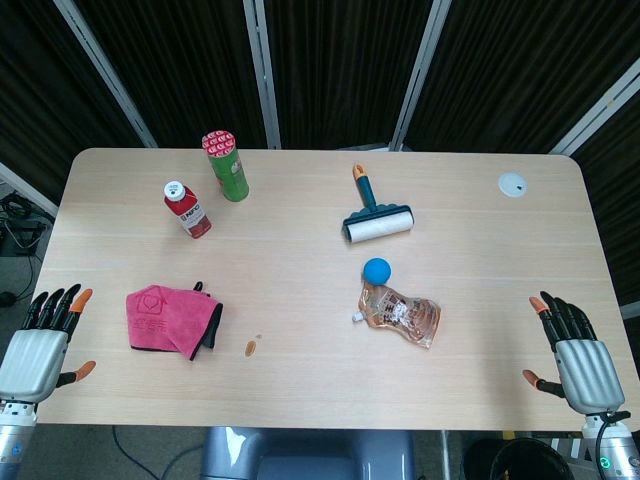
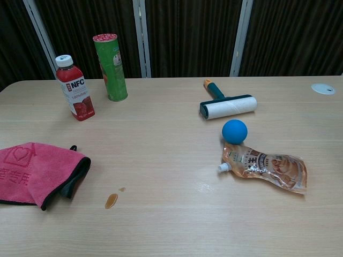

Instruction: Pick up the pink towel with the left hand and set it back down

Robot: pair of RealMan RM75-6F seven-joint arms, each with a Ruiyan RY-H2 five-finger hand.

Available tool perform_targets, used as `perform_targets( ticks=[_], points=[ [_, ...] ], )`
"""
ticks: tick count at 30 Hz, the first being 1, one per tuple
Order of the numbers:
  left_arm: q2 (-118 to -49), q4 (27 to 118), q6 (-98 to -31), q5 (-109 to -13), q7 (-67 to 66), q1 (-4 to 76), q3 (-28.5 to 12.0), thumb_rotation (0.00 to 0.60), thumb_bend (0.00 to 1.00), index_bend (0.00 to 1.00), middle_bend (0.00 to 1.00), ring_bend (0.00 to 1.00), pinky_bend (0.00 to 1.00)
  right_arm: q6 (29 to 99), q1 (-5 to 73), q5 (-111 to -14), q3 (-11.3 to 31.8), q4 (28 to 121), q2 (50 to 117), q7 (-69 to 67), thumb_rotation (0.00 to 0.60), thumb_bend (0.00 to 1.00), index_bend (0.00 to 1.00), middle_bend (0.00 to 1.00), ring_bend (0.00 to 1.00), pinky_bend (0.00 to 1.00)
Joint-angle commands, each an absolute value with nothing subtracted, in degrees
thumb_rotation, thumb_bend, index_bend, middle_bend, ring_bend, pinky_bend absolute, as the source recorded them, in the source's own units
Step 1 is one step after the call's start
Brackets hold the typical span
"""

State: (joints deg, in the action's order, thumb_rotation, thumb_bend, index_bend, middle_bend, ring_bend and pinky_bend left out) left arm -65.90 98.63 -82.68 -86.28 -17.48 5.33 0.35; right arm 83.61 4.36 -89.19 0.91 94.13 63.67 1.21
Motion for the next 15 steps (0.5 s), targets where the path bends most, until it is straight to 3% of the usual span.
perform_targets(
  ticks=[1,15],
  points=[
    [-65.9,98.6,-82.7,-86.3,-17.4,5.3,0.4,0.6,0.0,0.0,0.0,0.0,0.0,83.7,4.3,-89.3,0.9,94.1,63.7,1.3,0.6,0.06,0.0,0.0,0.0,0.08],
    [-65.7,99.0,-81.7,-85.8,-17.9,5.6,0.6,0.6,0.0,0.0,0.0,0.0,0.0,83.7,4.3,-89.4,0.8,94.2,63.6,0.9,0.6,0.06,0.0,0.0,0.0,0.08]
  ],
)
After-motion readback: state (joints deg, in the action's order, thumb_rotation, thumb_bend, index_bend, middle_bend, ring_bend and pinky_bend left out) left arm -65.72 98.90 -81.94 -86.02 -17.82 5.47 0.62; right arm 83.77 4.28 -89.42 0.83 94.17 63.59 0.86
